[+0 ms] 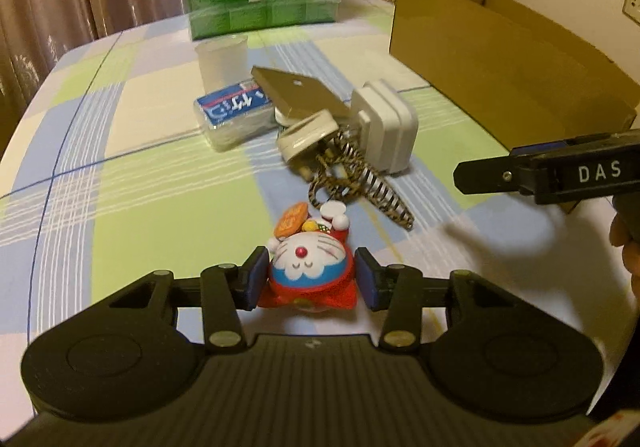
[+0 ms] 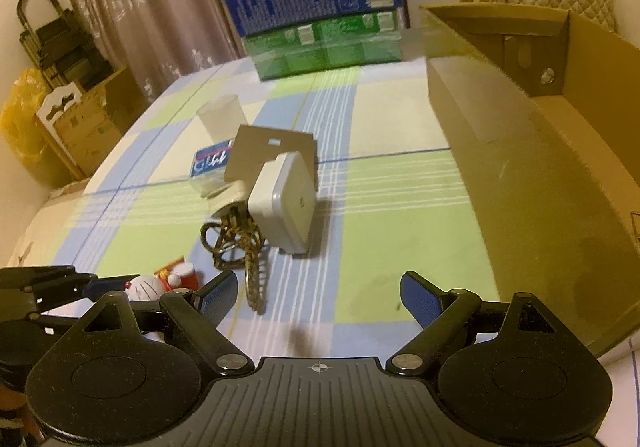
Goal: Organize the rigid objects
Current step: 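Lift the Doraemon figure with the left gripper while the right gripper grasps the braided cord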
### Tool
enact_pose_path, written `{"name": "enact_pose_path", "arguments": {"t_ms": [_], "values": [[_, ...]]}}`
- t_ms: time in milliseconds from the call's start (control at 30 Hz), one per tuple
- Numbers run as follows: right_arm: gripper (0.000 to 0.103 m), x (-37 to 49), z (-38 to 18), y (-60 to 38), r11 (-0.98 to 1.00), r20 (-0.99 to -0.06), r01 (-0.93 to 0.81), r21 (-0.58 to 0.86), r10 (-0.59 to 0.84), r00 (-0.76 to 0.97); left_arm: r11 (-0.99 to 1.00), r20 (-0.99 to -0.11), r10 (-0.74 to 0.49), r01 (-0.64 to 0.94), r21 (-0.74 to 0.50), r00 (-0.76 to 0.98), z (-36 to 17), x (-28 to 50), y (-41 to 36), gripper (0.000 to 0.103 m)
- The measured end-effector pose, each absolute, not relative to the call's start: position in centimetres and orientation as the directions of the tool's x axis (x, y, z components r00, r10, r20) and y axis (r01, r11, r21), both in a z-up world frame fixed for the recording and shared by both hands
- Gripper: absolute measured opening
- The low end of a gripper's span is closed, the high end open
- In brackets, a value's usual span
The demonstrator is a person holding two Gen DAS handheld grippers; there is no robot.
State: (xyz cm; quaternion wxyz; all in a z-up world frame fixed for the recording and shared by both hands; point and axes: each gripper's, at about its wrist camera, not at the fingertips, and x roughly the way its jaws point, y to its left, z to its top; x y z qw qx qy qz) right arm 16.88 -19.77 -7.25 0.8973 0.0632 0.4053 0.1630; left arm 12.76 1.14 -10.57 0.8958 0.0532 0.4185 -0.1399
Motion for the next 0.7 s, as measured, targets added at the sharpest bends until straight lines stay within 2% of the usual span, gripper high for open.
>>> {"name": "enact_pose_path", "arguments": {"t_ms": [700], "values": [[0.086,17.1,-8.2,-19.0,0.94,-0.719,-0.248,0.234,0.339,0.607,0.969,-0.763,-0.226,0.22,-0.113,0.605,-12.0,14.0,2.1,0.04]]}}
